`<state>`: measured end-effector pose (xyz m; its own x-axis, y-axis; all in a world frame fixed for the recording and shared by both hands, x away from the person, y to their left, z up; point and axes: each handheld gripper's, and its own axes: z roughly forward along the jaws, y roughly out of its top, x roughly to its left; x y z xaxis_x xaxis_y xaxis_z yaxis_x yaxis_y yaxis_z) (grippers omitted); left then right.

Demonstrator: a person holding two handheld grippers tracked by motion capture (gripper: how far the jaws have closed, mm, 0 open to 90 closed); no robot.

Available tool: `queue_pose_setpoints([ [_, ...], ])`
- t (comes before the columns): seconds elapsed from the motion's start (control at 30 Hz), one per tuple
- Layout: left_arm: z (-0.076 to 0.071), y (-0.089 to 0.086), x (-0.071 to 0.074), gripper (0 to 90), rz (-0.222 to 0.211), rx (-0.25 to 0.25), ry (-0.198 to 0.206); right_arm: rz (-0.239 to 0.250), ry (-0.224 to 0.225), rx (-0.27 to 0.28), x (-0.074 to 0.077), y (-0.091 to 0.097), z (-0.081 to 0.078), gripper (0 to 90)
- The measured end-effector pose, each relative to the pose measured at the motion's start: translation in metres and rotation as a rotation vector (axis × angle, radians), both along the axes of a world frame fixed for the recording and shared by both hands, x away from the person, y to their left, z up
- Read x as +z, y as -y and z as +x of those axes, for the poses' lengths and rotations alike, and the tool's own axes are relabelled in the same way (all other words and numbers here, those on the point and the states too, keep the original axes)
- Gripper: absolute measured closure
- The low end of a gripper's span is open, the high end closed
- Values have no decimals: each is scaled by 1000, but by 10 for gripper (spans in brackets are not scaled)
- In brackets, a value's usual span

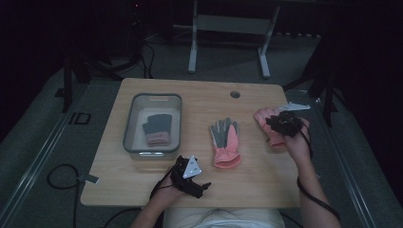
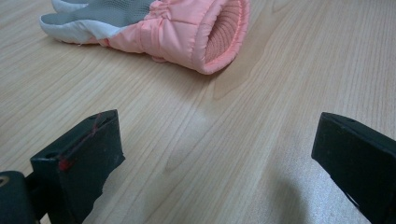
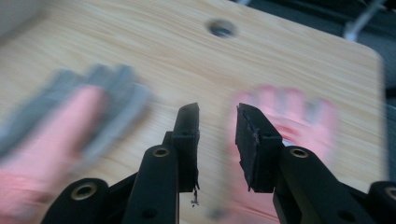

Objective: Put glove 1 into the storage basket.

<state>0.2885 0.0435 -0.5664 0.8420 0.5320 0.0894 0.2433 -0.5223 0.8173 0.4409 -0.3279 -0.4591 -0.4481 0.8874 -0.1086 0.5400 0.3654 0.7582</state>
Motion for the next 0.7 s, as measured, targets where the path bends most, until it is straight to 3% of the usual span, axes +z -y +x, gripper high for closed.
queue_pose_setpoints([
  [0.1, 0, 0, 0, 17, 0, 5, 3, -16, -20, -13, -5, 21, 13, 671],
  [0.23, 0, 0, 0, 17, 0, 10, -1, -11, -49, -15, -13, 34, 27, 650],
  [0.57, 0, 0, 0, 17, 4, -1, 0, -72, -136, 3, -55, 32, 48, 600],
  [0.7, 0, 0, 0, 18, 4, -2, -1, -90, -123, 6, -63, 30, 47, 669],
])
